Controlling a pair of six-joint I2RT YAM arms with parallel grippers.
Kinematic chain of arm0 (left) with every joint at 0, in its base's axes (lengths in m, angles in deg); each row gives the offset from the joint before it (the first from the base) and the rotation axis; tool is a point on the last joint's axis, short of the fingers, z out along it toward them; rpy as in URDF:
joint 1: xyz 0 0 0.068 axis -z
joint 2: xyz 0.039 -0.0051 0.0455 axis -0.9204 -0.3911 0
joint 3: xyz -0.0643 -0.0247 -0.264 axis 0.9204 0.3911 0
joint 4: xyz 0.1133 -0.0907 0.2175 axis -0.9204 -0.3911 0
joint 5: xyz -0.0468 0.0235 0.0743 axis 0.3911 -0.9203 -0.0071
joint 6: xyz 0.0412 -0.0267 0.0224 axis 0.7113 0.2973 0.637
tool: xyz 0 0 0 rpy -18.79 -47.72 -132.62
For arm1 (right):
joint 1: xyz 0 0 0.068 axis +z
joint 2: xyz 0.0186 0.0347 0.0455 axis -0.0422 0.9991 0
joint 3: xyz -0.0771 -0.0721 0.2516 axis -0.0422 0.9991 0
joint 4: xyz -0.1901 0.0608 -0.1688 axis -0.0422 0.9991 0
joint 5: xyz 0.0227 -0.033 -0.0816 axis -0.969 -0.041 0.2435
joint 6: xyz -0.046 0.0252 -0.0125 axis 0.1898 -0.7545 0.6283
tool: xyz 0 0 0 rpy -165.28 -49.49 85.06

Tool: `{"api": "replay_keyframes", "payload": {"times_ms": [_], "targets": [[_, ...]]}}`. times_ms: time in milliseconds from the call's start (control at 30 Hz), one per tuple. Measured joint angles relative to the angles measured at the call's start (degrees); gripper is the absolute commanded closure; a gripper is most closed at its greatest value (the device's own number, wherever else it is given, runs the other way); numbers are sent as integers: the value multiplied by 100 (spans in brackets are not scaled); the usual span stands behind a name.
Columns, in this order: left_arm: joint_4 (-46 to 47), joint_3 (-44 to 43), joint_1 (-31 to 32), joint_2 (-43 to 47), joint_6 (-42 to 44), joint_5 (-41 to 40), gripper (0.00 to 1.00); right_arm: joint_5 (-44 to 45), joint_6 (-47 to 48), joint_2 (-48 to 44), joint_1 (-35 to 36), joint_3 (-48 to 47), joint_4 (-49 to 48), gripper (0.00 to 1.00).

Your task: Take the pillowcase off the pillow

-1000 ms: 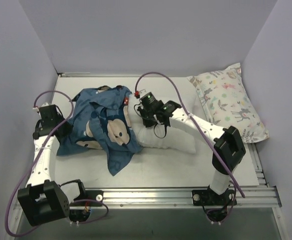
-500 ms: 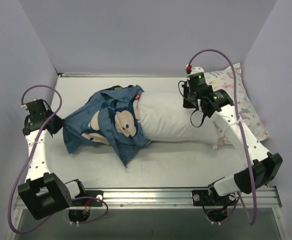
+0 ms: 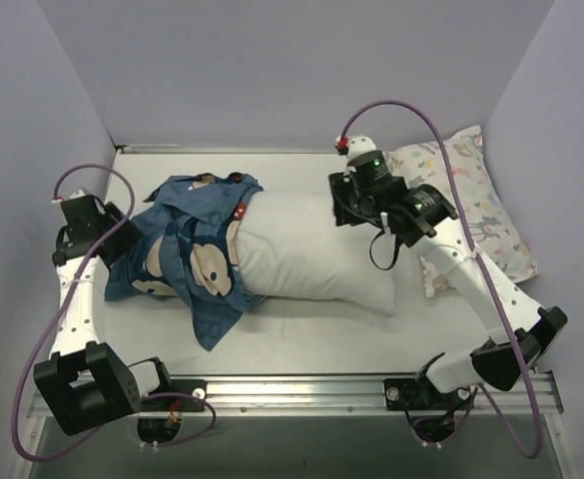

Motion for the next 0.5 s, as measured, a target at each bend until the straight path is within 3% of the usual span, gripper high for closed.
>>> {"api": "replay_keyframes", "payload": {"times_ms": [33,100,167,300,500], "targets": [[17,31,125,28,44,50,13,-39,72,0,223,66,-44,41],[33,125,356,162,101,105,7,-83,323,0,717,293,-203,22],[13,210,616,424,166,103,3,-76,573,7,1165,553,-326,15],[-44,225,1113,1121,201,31,3,42,1058,188,1939,885,-481,5],[-109,293,1755,1871,111,-2,3,503,1508,826,2450,1534,-905,6]]}}
